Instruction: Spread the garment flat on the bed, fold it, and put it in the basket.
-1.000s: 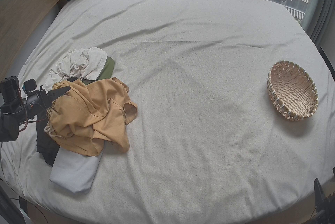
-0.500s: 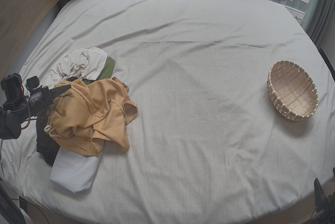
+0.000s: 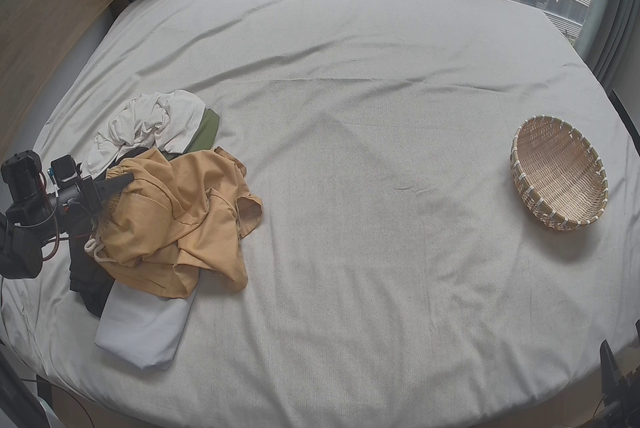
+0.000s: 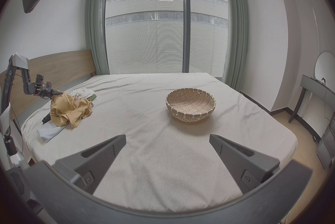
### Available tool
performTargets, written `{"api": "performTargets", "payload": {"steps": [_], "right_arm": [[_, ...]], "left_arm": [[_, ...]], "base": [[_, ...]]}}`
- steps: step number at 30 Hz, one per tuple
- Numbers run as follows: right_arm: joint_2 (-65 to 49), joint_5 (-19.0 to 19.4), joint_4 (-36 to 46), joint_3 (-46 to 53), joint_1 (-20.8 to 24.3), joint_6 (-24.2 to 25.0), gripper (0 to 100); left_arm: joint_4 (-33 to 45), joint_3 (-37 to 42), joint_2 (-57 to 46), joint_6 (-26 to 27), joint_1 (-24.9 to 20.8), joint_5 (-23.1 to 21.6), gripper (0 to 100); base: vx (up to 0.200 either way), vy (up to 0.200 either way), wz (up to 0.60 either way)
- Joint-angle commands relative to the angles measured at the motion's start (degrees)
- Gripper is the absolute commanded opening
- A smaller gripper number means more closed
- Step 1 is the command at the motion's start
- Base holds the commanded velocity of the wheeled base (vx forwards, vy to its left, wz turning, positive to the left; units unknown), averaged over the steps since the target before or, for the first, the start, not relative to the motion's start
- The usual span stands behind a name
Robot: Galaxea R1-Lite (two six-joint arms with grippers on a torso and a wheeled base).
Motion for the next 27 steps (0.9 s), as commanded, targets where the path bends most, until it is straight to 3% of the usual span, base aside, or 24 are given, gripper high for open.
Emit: {"api": "performTargets", "payload": {"steps": [1, 3, 7, 11, 15, 17, 18, 21, 27], "right_arm": [[-0.7, 0.1, 0.0, 1.0, 0.0, 0.0, 100], [-0.7, 0.0, 0.0, 1.0, 0.0, 0.0, 100], [-0.7, 0.0, 0.0, 1.0, 0.0, 0.0, 100], [-0.7, 0.0, 0.0, 1.0, 0.0, 0.0, 100], [-0.6, 0.0, 0.0, 1.0, 0.0, 0.1, 100], [-0.7, 0.0, 0.0, 1.0, 0.0, 0.1, 100], [-0.7, 0.0, 0.0, 1.0, 0.0, 0.1, 100], [-0.7, 0.0, 0.0, 1.0, 0.0, 0.1, 100], [-0.6, 0.0, 0.0, 1.0, 0.0, 0.0, 100]], "left_arm": [[-3.2, 1.2, 2.1, 1.0, 0.4, -2.4, 0], [-6.7, 4.5, 1.5, 0.6, -0.3, -5.4, 0], [-6.8, 6.8, -1.0, -0.5, -3.4, -5.7, 0], [-6.9, 8.2, -7.7, -9.4, -9.6, -4.3, 0], [-6.9, 7.8, -10.7, -13.5, -13.8, -1.6, 0], [-7.1, 8.1, -12.4, -14.7, -18.3, 2.3, 0], [-7.1, 8.1, -12.4, -14.7, -18.3, 2.3, 0], [-7.5, 9.8, -15.1, -14.7, -27.1, 9.5, 0], [-7.6, 9.6, -16.6, -15.0, -34.5, 15.4, 0]], "base": [[0.0, 0.0, 0.0], [0.0, 0.0, 0.0], [0.0, 0.0, 0.0], [0.0, 0.0, 0.0], [0.0, 0.0, 0.0], [0.0, 0.0, 0.0], [0.0, 0.0, 0.0], [0.0, 0.0, 0.0], [0.0, 0.0, 0.0]]}}
